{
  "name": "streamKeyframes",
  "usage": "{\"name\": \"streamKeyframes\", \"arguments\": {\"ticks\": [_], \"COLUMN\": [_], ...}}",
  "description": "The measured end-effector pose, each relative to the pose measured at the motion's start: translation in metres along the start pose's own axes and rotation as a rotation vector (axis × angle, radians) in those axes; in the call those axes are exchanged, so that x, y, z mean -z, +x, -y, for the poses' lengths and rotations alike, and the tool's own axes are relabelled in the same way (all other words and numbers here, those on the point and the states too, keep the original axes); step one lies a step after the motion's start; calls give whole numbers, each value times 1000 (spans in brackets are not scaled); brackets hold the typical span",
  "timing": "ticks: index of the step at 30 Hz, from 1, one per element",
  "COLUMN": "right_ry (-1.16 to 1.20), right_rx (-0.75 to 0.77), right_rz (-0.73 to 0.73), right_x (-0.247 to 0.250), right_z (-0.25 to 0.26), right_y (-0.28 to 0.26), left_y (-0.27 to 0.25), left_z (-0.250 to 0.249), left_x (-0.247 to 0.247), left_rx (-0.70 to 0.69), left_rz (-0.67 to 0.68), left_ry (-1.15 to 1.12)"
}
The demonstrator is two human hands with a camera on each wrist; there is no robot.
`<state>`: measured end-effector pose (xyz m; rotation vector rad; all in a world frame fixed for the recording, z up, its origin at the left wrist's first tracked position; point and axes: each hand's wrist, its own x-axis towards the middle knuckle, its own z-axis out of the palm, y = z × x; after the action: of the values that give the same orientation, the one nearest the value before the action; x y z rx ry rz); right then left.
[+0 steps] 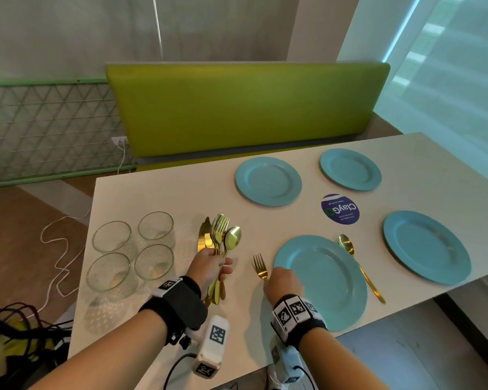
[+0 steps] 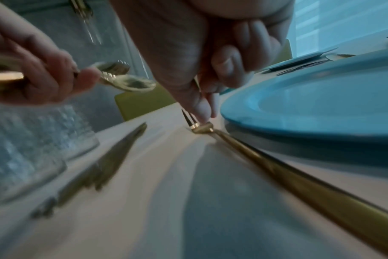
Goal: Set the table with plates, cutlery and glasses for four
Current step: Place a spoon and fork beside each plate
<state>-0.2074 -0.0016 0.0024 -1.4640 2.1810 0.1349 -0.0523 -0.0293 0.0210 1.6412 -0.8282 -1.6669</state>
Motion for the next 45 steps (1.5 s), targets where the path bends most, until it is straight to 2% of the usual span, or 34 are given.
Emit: {"name": "streamKeyframes", "arguments": {"ticks": [3,8,12,17,24,34,36,40,45], "right_ry": [168,716,851,847,816,816,740,433,304], "right_rx": [96,177,165,128,139,53,18,-114,-301], "right_rz": [-4,33,49,49,-47,-53,-82,-206,-183], "right_x": [18,63,89,110,145,209,225,254,261], "right_z": [6,8,-7,-38,-94,-195,-226,-298,-377], "right_y": [5,2,7,28,78,164,181,214,237], "left_y": [-3,-7,-10,-4,22,79,87,107,120], "left_z": [-4,-19,-35,-51,-69,-92,-97,-102,-101], "left_x": [-7,-34,-68,-112,-192,-291,-302,-327,-353], "left_rx": [-17,-32,-57,-63,-41,20,14,11,23], "left_rz": [43,169,262,321,325,199,178,143,133], "left_ry": [-52,-116,-156,-146,-167,-167,-160,-144,-136]}}
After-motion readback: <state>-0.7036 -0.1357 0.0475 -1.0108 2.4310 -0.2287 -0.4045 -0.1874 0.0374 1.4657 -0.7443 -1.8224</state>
